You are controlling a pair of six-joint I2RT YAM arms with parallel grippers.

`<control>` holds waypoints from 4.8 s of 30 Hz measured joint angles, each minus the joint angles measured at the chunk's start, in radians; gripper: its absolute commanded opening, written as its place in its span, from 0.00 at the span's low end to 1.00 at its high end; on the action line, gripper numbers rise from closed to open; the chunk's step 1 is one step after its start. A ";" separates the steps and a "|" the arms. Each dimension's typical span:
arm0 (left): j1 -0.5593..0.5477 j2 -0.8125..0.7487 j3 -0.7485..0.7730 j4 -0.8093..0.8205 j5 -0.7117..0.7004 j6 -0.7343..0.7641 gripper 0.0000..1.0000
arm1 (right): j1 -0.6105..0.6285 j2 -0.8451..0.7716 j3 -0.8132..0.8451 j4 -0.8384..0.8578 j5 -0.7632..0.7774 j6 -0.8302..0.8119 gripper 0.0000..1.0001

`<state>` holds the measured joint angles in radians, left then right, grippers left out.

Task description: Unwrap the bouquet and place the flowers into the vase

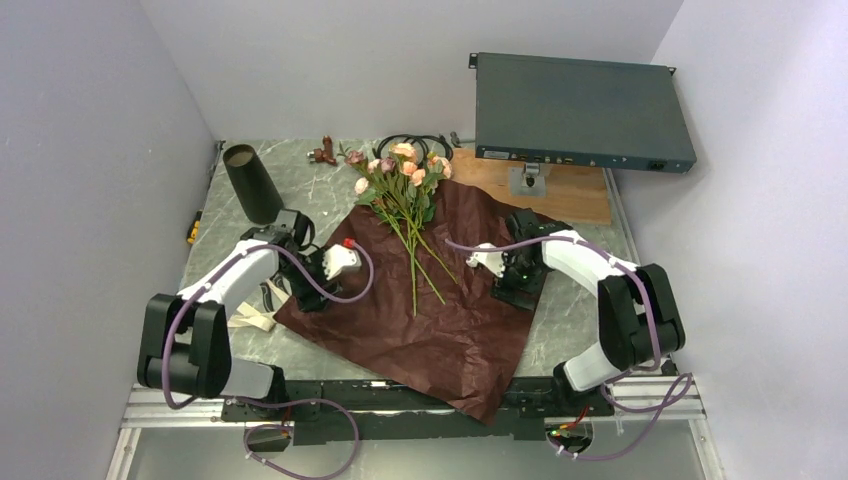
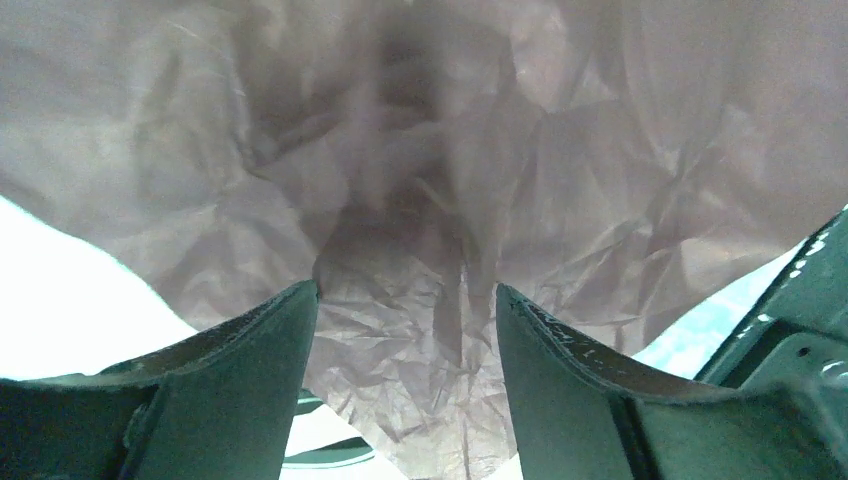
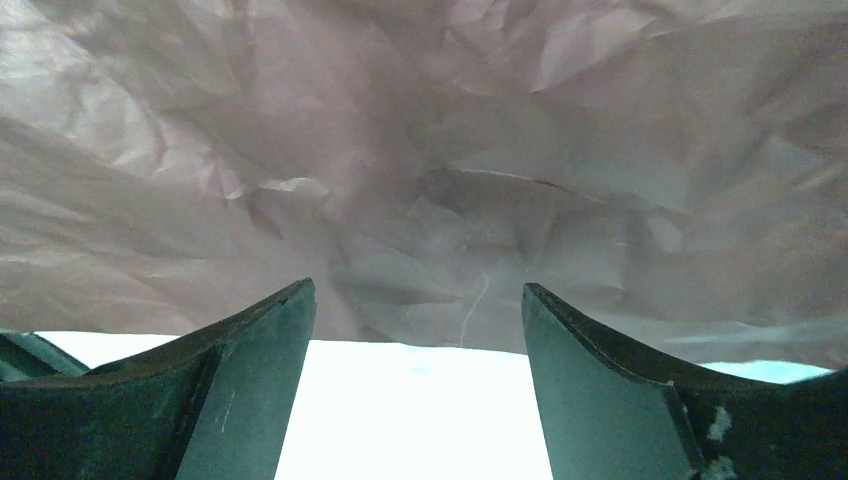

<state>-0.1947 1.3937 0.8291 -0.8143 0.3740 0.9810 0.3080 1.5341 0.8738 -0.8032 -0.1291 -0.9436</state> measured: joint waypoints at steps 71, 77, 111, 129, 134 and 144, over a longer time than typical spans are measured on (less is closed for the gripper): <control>0.067 -0.005 0.566 0.262 -0.069 -1.046 0.99 | 0.326 0.502 0.696 0.244 -0.004 0.818 0.00; 0.156 0.019 0.682 0.240 0.149 -1.111 0.99 | 0.326 0.385 0.698 0.314 -0.002 0.886 0.00; 0.212 0.106 0.690 0.634 0.821 -1.595 0.47 | 0.489 -0.001 0.439 0.657 -0.107 0.883 0.00; 0.214 0.107 0.695 0.657 0.763 -1.613 0.00 | 0.500 -0.007 0.428 0.678 -0.111 0.837 1.00; 0.303 0.107 0.775 0.594 0.720 -1.575 0.00 | 0.500 -0.032 0.428 0.677 -0.100 0.835 1.00; 0.390 0.084 1.069 0.356 0.425 -1.229 0.00 | 0.500 -0.127 0.428 0.685 0.000 0.859 1.00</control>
<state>0.1951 1.4780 1.8984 -0.4587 0.7986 -0.2481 0.8085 1.4067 1.3018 -0.1181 -0.1295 -0.0841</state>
